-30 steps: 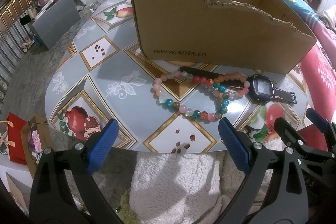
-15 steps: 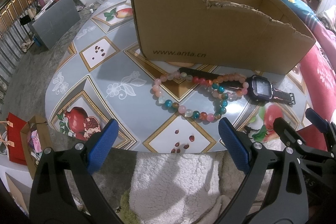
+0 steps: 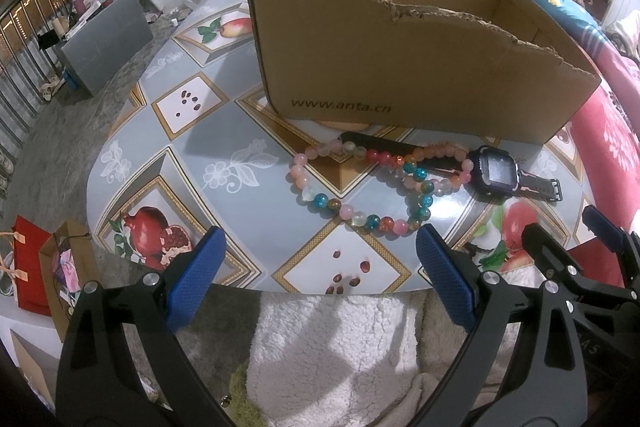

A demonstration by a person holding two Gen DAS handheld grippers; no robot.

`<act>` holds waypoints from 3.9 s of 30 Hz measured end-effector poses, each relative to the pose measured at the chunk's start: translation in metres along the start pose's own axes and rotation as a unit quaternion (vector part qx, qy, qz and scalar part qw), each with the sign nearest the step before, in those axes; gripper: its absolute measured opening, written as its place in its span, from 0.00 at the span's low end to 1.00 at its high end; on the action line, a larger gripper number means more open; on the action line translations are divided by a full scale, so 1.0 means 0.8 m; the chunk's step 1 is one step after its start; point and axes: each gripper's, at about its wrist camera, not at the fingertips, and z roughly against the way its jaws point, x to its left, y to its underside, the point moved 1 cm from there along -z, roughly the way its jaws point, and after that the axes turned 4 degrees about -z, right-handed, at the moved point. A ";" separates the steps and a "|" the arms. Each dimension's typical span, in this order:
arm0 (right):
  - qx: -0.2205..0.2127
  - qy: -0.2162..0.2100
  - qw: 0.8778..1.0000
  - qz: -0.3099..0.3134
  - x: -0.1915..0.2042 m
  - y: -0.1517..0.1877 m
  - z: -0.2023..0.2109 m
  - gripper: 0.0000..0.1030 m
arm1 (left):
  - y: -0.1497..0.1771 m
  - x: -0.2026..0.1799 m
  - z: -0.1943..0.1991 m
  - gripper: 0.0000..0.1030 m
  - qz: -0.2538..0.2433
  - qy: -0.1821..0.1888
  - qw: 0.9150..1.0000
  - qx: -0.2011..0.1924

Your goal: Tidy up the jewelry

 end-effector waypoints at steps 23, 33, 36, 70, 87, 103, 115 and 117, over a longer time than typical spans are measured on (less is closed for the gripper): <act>-0.021 -0.138 0.990 0.030 0.028 -0.009 0.008 0.90 | -0.013 0.068 0.004 0.90 0.005 0.093 0.991 -0.093; 0.053 -0.214 0.975 0.018 0.060 -0.015 -0.037 0.54 | -0.023 0.074 -0.022 0.92 0.005 0.106 0.989 -0.108; 0.068 -0.219 0.973 0.016 0.070 -0.016 -0.049 0.45 | -0.027 0.063 -0.030 0.92 -0.036 0.088 0.989 -0.111; 0.102 -0.273 0.956 0.030 0.090 -0.049 -0.037 0.10 | -0.044 0.054 0.018 0.08 -0.081 0.169 0.980 -0.073; 0.112 -0.316 0.941 0.056 0.091 -0.273 -0.081 0.10 | -0.246 0.015 0.035 0.08 -0.123 0.136 0.975 -0.121; 0.269 -0.246 0.931 0.012 0.128 -0.319 -0.273 0.11 | -0.327 -0.006 -0.106 0.10 -0.142 0.061 0.987 0.032; 0.129 -0.285 0.949 0.026 0.082 -0.335 -0.125 0.12 | -0.277 0.040 0.038 0.44 -0.100 0.082 0.982 -0.136; 0.085 -0.300 0.949 0.041 0.064 -0.322 -0.070 0.21 | -0.251 0.054 0.072 0.52 -0.096 0.087 0.976 -0.174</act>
